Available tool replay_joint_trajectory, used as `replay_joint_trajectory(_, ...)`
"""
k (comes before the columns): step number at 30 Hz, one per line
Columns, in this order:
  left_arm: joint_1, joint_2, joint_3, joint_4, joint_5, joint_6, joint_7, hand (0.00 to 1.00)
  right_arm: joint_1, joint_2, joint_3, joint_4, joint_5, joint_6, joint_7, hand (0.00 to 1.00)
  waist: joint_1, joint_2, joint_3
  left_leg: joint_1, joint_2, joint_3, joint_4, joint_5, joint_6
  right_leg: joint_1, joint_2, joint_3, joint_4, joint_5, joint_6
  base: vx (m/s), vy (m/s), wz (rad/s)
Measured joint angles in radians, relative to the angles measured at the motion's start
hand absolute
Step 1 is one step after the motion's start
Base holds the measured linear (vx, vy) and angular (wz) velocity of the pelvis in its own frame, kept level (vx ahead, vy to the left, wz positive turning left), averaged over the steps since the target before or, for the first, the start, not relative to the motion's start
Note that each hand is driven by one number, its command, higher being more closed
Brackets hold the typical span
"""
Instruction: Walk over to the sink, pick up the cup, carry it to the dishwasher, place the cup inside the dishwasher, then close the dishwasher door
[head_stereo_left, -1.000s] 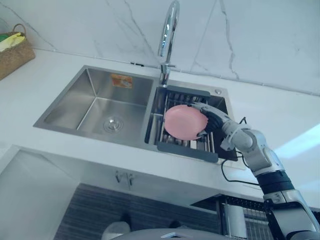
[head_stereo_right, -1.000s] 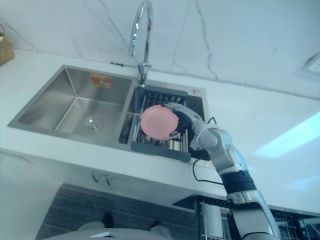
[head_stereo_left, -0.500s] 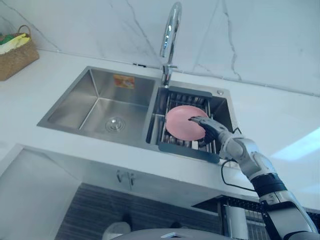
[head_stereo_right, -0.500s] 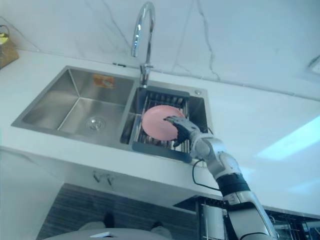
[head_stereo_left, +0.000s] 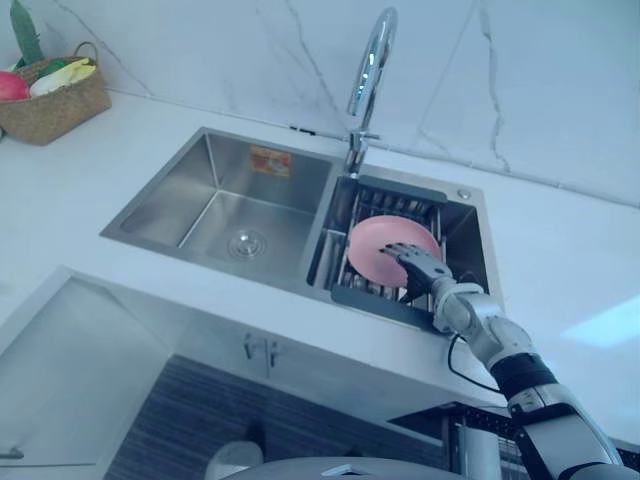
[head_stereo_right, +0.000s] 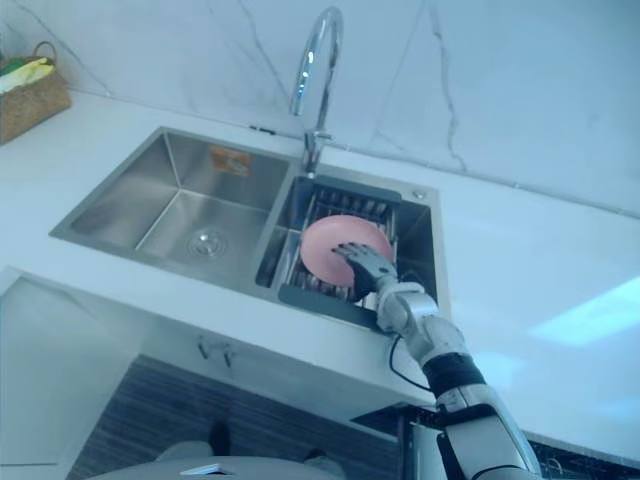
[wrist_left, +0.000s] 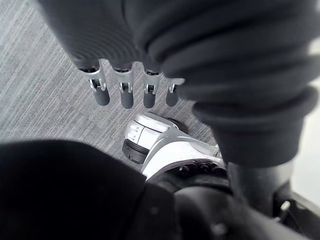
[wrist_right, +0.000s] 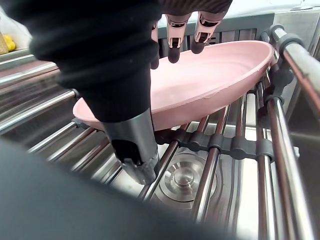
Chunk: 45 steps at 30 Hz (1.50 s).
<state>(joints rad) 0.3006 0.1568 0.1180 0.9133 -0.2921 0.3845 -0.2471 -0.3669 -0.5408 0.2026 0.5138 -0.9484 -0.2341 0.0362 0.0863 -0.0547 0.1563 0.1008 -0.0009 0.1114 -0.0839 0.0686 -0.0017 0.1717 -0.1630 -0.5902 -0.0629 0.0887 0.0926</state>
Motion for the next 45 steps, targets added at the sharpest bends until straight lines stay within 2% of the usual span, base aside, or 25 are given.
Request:
replay_joint_trajectory(3, 0.003, 0.002, 0.0, 0.0, 0.0, -0.015, 0.0, 0.0, -0.004, 0.0, 0.0, 0.025, -0.004, 0.003, -0.045, 0.0, 0.008, -0.003, -0.003, -0.001, -0.002, -0.001, 0.0, 0.0, 0.0, 0.0, -0.002, -0.001, 0.0, 0.0, 0.0, 0.0, 0.0, 0.0)
replay_joint_trajectory(4, 0.003, 0.002, 0.0, 0.0, 0.0, -0.016, 0.0, 0.0, -0.004, 0.0, 0.0, 0.028, -0.008, 0.004, -0.053, 1.0, 0.011, -0.003, -0.004, -0.001, -0.002, -0.001, 0.0, 0.0, 0.0, 0.0, -0.002, -0.001, 0.0, -0.001, 0.0, 0.0, 0.0, 0.0)
replay_joint_trajectory(7, 0.005, 0.006, -0.001, 0.001, 0.0, -0.025, -0.004, 0.0, -0.011, 0.0, 0.0, 0.061, -0.038, 0.005, -0.1, 1.0, 0.014, -0.007, -0.009, -0.011, -0.005, -0.003, -0.001, 0.0, 0.0, -0.001, -0.005, -0.003, 0.001, -0.01, 0.001, 0.0, 0.011, 0.03)
replay_joint_trajectory(8, 0.005, 0.008, -0.002, 0.002, 0.0, -0.031, -0.007, 0.0, -0.011, 0.0, 0.0, 0.069, -0.041, 0.019, -0.113, 1.0, 0.017, -0.009, -0.01, -0.012, -0.006, -0.004, -0.001, 0.0, 0.0, -0.001, -0.006, -0.005, 0.002, -0.01, 0.001, 0.02, 0.019, 0.04)
replay_joint_trajectory(15, 0.007, 0.012, -0.004, 0.002, 0.0, -0.038, -0.008, 0.0, -0.02, 0.0, 0.0, 0.108, -0.044, 0.039, -0.147, 1.0, 0.021, -0.014, -0.013, -0.01, -0.009, -0.009, -0.001, -0.001, 0.001, 0.003, -0.01, -0.014, 0.009, -0.015, 0.004, 0.02, 0.011, 0.04)
replay_joint_trajectory(26, 0.007, 0.021, -0.011, 0.003, 0.0, -0.05, -0.008, 0.0, -0.031, 0.0, 0.002, 0.139, -0.058, 0.038, -0.157, 1.0, 0.025, -0.014, -0.013, -0.005, -0.009, -0.004, -0.001, -0.001, 0.001, 0.008, -0.009, -0.013, 0.012, -0.016, 0.004, 0.0, 0.0, 0.0)
replay_joint_trajectory(31, 0.007, 0.022, -0.011, 0.003, 0.0, -0.055, -0.009, 0.0, -0.031, 0.0, 0.003, 0.14, -0.058, 0.03, -0.188, 1.0, 0.025, -0.013, -0.012, -0.002, -0.009, -0.001, -0.001, -0.002, 0.002, 0.009, -0.008, -0.008, 0.012, -0.016, 0.004, 0.0, 0.0, -0.01)
replay_joint_trajectory(38, 0.007, 0.012, -0.011, 0.002, 0.001, -0.055, -0.008, 0.0, -0.031, -0.005, -0.015, 0.13, 0.018, 0.005, -0.308, 1.0, 0.023, 0.002, 0.0, 0.004, -0.01, 0.003, -0.001, -0.005, 0.006, 0.009, -0.009, 0.002, 0.013, -0.016, 0.004, 0.0, 0.0, -0.03)
replay_joint_trajectory(40, 0.011, 0.004, -0.004, 0.0, 0.001, -0.055, -0.009, 0.0, -0.034, -0.019, -0.022, 0.128, 0.019, -0.027, -0.341, 1.0, 0.024, 0.007, 0.004, 0.004, -0.009, 0.003, -0.001, -0.006, 0.004, 0.009, -0.008, 0.003, 0.013, -0.014, 0.001, 0.0, 0.0, 0.0)
replay_joint_trajectory(45, 0.026, -0.007, 0.014, -0.003, 0.002, -0.056, -0.02, 0.0, -0.043, -0.042, -0.051, 0.042, 0.017, -0.099, -0.359, 1.0, 0.016, 0.008, 0.004, 0.014, -0.008, 0.005, 0.0, -0.006, 0.004, 0.007, -0.006, 0.008, 0.012, -0.011, 0.006, 0.03, -0.001, -0.03)
